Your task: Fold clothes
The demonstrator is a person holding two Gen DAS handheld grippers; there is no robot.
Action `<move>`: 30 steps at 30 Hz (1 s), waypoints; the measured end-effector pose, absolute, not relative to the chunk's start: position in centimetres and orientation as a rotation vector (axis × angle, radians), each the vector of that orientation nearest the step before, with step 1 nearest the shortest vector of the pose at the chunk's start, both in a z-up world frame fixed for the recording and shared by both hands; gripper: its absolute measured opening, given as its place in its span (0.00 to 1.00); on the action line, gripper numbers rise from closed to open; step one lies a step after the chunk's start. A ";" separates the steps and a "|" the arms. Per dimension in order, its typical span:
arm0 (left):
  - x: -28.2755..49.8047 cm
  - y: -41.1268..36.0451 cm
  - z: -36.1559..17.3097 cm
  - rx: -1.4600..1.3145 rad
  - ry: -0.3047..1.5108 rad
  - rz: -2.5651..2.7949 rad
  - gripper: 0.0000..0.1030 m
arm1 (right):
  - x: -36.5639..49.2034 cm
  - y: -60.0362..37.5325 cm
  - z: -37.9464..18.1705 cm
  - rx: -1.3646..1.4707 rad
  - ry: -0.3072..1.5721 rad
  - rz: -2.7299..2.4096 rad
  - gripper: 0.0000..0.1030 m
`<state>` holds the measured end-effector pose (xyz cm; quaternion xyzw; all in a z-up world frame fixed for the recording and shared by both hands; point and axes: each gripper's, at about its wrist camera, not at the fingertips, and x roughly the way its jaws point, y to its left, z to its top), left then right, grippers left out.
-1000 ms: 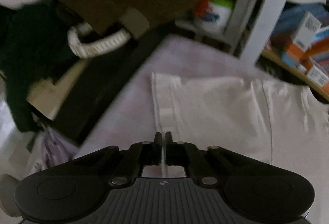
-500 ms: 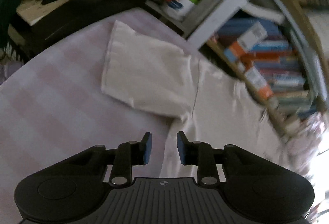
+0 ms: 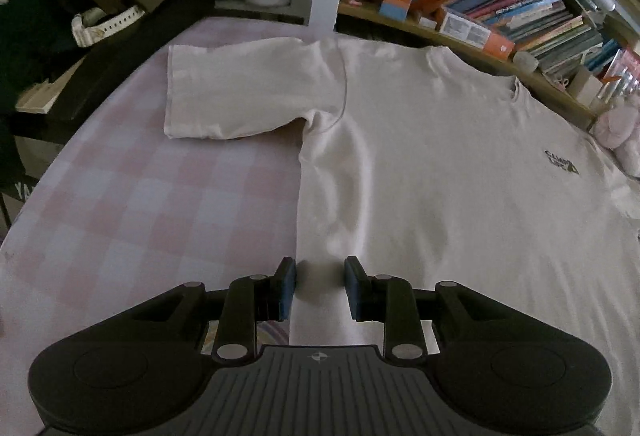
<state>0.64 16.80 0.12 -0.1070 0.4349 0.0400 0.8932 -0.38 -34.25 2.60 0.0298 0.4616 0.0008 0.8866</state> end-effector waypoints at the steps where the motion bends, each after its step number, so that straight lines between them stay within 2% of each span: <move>1: 0.6 16.8 0.1 -0.217 0.898 0.081 0.17 | -0.4 -34.4 2.5 0.077 0.964 0.015 0.20; 2: 0.6 17.0 0.0 -0.216 0.895 0.081 0.13 | -0.5 -34.3 2.4 0.083 0.965 0.027 0.10; 3: 0.6 17.3 0.0 -0.229 0.894 0.083 0.12 | -0.6 -34.1 2.4 0.072 0.963 0.035 0.08; 6: 0.5 18.0 -0.2 -0.286 0.887 0.089 0.10 | -0.9 -33.5 2.4 0.045 0.957 0.058 0.07; 13: 0.8 16.7 0.1 -0.147 0.905 0.058 0.14 | -0.4 -33.9 2.6 0.073 0.980 0.064 0.08; 14: 0.8 16.8 0.3 -0.155 0.914 0.051 0.14 | -0.2 -33.8 2.7 0.066 0.984 0.066 0.13; 17: 0.8 16.5 1.0 -0.152 0.913 0.064 0.16 | 0.1 -34.0 3.1 0.057 0.968 0.084 0.41; 18: 0.7 16.1 1.4 -0.145 0.895 0.068 0.17 | 0.3 -34.1 3.3 0.057 0.957 0.087 0.43; 19: 0.7 15.7 1.8 -0.142 0.876 0.073 0.21 | 0.5 -34.3 3.6 0.063 0.944 0.088 0.43; 21: 0.4 14.5 2.8 -0.153 0.819 0.088 0.29 | 1.2 -35.0 4.0 0.095 0.924 0.078 0.51; 23: -0.2 13.3 3.6 -0.189 0.760 0.120 0.51 | 2.0 -36.1 4.1 0.164 0.911 0.049 0.58; 24: -0.8 12.5 3.9 -0.215 0.731 0.150 0.57 | 2.4 -36.8 4.2 0.200 0.907 0.033 0.62; 25: -1.6 11.7 4.1 -0.240 0.702 0.183 0.71 | 2.9 -37.6 4.1 0.238 0.907 0.017 0.64; 26: -2.3 11.0 4.1 -0.263 0.685 0.210 0.79 | 3.4 -38.5 4.0 0.277 0.906 0.001 0.67; 30: -4.9 8.5 3.3 -0.298 0.683 0.228 0.82 | 5.9 -42.4 3.5 0.448 0.934 -0.064 0.66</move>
